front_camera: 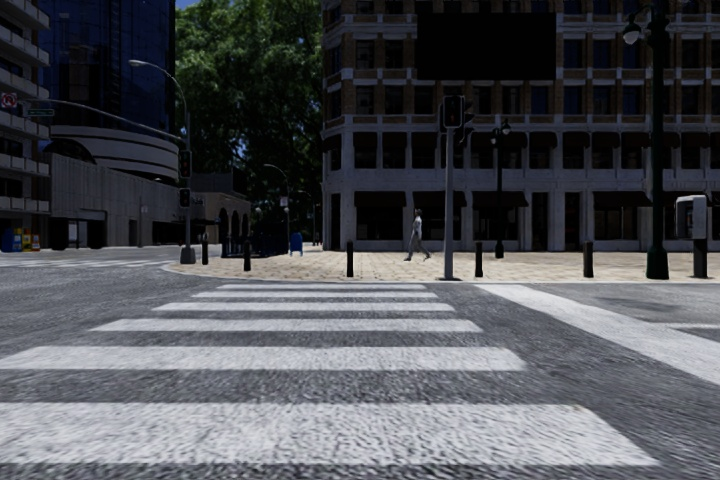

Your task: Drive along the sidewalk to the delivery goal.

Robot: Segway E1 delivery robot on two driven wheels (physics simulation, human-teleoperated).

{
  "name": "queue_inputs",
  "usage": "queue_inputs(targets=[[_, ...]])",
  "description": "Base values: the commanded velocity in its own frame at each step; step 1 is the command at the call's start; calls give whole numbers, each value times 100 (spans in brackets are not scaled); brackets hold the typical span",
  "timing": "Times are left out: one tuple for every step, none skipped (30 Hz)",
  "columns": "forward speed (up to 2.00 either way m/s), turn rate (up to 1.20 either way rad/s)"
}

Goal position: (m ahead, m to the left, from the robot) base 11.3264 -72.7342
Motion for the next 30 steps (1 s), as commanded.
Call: queue_inputs(targets=[[200, 0], [200, 0], [200, 0], [200, 0], [200, 0], [200, 0], [200, 0], [200, 0], [200, 0], [200, 0], [200, 0], [200, 0], [200, 0], [200, 0], [200, 0], [200, 0], [200, 0], [200, 0], [200, 0], [200, 0], [200, 0], [200, 0], [200, 0], [200, 0], [200, 0], [200, 0], [200, 0], [200, 0], [200, 0], [200, 0]])
